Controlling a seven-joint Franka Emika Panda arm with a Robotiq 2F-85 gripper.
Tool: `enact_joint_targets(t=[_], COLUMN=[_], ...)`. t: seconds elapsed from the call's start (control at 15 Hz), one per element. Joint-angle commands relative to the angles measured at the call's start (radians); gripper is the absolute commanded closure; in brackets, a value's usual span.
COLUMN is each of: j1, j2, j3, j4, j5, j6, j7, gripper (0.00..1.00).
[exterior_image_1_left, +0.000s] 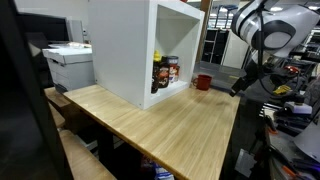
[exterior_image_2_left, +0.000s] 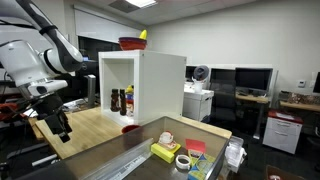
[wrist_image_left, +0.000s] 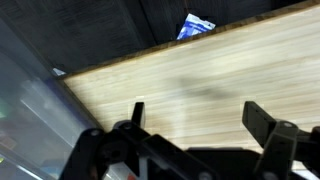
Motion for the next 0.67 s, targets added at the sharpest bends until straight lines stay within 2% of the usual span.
enact_joint_targets(t=[0.0, 0.4, 0.47, 0.6], j1=[0.049, 0.097, 0.068, 0.07], j2=[0.044, 0.06, 0.064, 0.073], j3=[-0.048, -0.105, -0.066, -0.07], j4=[-0.01, -0.01, -0.011, -0.011], j5=[0.011, 0.011, 0.011, 0.01], j6=[0.005, 0.005, 0.005, 0.004], j7=[-0.019, -0.022, -0.007, 0.001], gripper=[0.0, 0.0, 0.0, 0.0])
